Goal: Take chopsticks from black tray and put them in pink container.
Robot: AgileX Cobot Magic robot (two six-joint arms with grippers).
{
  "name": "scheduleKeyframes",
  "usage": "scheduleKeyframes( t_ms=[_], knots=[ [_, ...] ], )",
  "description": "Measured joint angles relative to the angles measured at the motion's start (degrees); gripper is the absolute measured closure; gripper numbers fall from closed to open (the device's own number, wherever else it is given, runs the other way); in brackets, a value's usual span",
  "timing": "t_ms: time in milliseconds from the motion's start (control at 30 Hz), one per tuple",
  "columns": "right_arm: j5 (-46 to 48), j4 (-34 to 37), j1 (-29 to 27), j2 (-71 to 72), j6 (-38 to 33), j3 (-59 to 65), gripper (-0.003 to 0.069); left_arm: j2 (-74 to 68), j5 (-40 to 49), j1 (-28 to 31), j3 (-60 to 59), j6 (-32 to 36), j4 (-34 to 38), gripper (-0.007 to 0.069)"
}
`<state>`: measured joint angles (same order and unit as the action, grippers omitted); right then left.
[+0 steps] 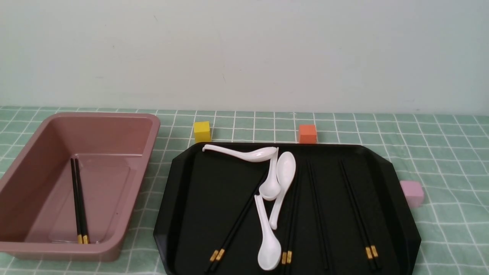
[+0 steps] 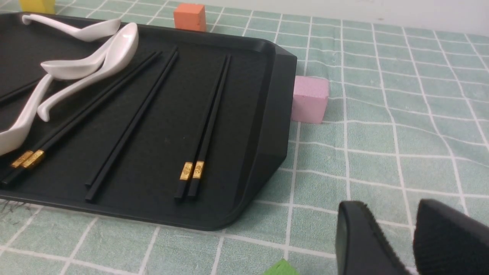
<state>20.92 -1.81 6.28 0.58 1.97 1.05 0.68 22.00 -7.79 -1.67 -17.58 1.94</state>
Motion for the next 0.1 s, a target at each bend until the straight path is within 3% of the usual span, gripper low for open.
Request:
scheduleKeyframes(
  t_ms=[100],
  knots=[
    [0.00,0.00,0.00,0.00,0.00,0.00,0.0419,0.00,0.00,0.00,0.00,0.00,0.00,0.0559]
  ],
)
